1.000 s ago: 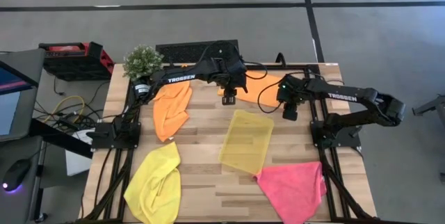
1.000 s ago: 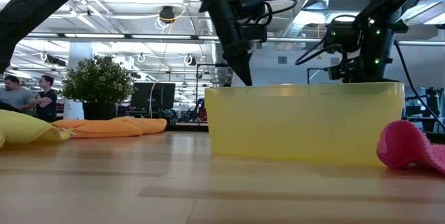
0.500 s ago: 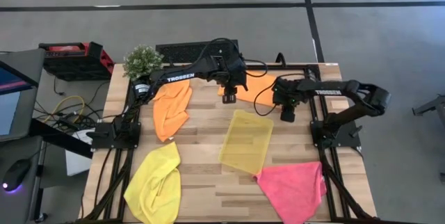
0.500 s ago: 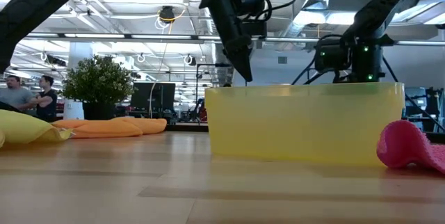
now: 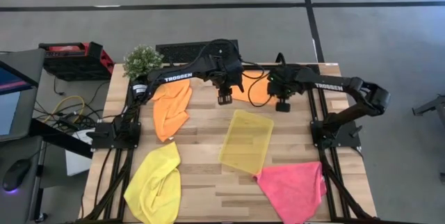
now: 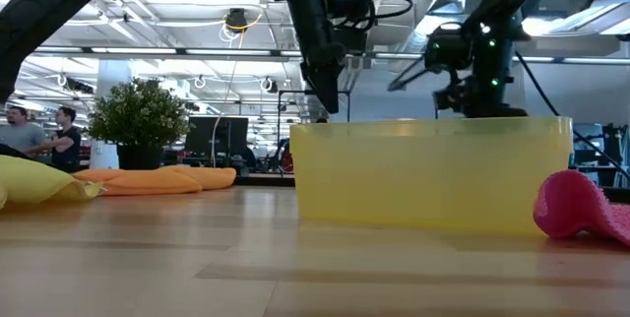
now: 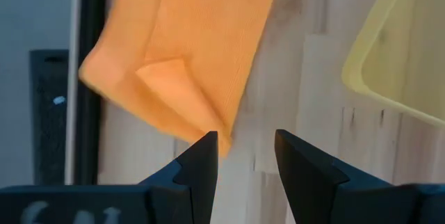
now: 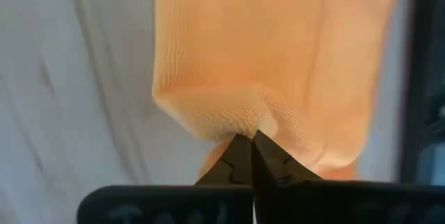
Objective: Fold microfiber towels
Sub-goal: Fold the right orange microfiber towel
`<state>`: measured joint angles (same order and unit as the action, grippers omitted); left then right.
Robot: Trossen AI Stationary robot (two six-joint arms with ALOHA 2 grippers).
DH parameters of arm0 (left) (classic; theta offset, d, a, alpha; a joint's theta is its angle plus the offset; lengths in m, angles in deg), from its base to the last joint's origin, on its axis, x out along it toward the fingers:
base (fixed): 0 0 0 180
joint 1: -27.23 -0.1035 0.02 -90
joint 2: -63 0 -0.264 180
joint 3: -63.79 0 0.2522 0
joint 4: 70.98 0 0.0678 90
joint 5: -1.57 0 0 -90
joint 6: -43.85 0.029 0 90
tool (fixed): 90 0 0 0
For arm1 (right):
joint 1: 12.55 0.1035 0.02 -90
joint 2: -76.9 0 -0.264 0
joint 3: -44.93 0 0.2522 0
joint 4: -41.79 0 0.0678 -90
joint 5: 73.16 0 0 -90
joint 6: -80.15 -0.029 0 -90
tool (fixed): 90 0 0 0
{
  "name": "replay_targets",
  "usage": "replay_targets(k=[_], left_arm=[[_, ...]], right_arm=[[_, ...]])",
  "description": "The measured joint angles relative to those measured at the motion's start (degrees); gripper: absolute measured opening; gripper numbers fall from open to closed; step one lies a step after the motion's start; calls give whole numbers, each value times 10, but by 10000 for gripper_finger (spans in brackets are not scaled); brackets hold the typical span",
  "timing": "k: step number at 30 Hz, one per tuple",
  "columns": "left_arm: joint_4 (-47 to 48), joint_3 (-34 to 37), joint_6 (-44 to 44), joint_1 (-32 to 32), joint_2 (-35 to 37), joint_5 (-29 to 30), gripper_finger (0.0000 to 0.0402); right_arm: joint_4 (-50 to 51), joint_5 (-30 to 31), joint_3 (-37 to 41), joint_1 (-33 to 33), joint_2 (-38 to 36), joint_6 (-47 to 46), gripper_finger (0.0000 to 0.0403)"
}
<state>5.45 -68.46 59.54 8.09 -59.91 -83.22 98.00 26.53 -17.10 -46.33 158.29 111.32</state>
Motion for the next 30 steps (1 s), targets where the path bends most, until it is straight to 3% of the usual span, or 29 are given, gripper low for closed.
replay_targets(k=[12, 30], left_arm=[[17, 0, -52, 1, 47, 2, 137], [116, 1, -124, 4, 57, 32, 137]], right_arm=[[-57, -8, -120, 17, 116, 54, 3], [-92, -35, -322, 49, 273, 101, 1]])
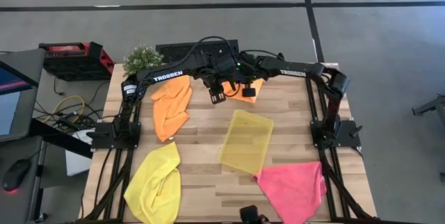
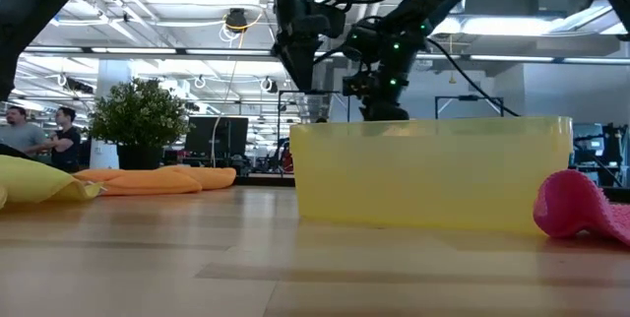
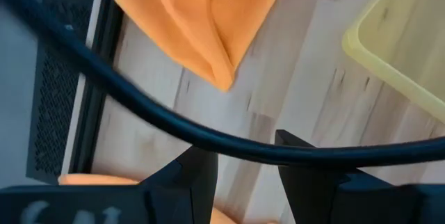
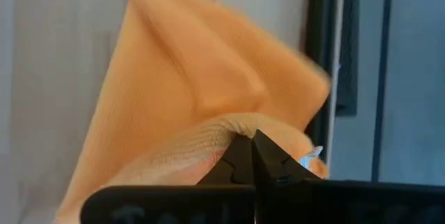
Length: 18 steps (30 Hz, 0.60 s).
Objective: Fold microfiber towels
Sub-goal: Fold the right orange microfiber towel
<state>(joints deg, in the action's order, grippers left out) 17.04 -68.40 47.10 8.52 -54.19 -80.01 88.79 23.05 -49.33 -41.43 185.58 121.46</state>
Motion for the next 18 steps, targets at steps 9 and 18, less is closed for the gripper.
replay_targets(k=[9, 18], left_arm=[[15, 0, -10, 8, 3, 0, 137], [17, 0, -20, 11, 17, 6, 137]], right_arm=[[-63, -50, -19, 16, 5, 27, 3], [-76, -50, -18, 17, 13, 27, 47]])
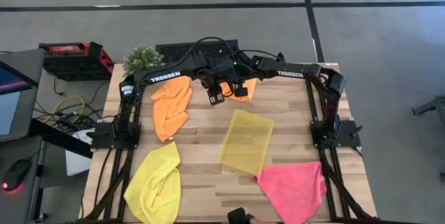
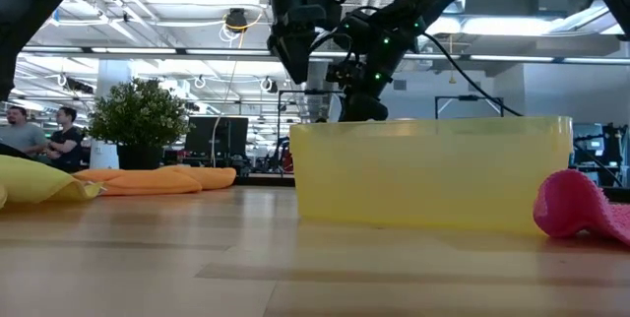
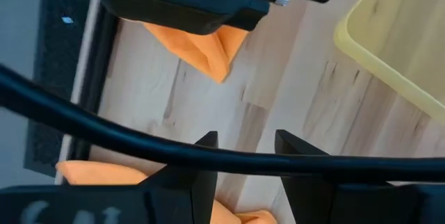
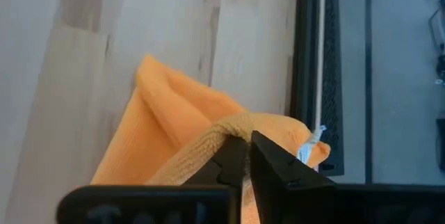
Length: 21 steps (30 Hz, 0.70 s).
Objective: Fold microfiber towels
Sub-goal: Fold the right orange microfiber towel, then put the folded right orange microfiber towel into the yellow bin
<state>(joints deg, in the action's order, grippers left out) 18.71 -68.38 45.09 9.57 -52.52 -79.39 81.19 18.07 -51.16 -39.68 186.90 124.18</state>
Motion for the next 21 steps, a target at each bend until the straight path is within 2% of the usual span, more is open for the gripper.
replay_targets(k=[7, 14, 21], left_arm=[[2, 0, -10, 3, 8, 6, 137], [3, 0, -17, 4, 13, 7, 137], [6, 0, -19, 4, 13, 9, 137]], right_arm=[[-31, 1, 0, 4, 0, 0, 89], [-39, 2, 0, 6, 0, 0, 170], [19, 3, 0, 7, -43, -71, 223]])
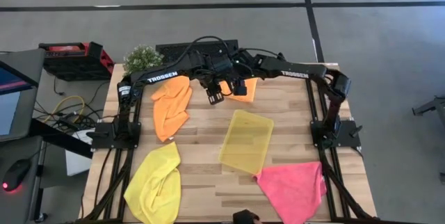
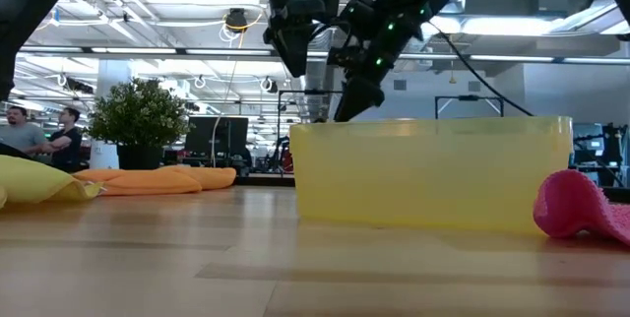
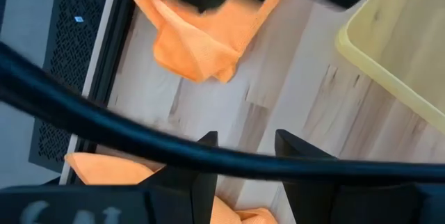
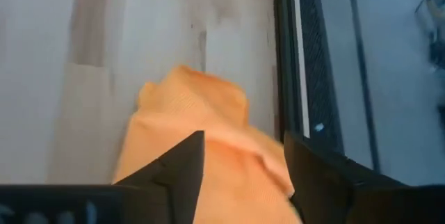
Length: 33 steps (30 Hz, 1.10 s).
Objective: Fold microfiber towels
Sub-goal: Put the folded right orange microfiber towel into the yellow bin
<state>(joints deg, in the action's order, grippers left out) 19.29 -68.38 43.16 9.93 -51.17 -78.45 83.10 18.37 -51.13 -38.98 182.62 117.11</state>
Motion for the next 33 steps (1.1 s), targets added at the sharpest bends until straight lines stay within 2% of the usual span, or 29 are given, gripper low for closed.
replay_targets(k=[5, 9, 13, 17, 24, 29, 33], left_arm=[[1, 0, 11, -1, 18, 15, 137], [-8, 4, 64, -2, 22, 7, 137], [-54, 45, 134, -4, 22, -36, 137], [-149, 108, 214, -4, 22, -77, 137], [-311, 220, 331, -5, 14, -78, 137], [-431, 269, 346, -5, -10, -67, 137], [-437, 275, 344, -5, -47, -47, 137]], right_arm=[[116, -7, 0, -2, -66, -25, 228], [202, -32, 0, -7, -117, -54, 224], [251, -34, 0, -4, -172, -85, 222], [269, -33, 0, 4, -226, -114, 221], [264, -33, 0, 31, -310, -153, 221], [264, -33, 0, 45, -332, -167, 221], [264, -33, 0, 49, -333, -176, 221]])
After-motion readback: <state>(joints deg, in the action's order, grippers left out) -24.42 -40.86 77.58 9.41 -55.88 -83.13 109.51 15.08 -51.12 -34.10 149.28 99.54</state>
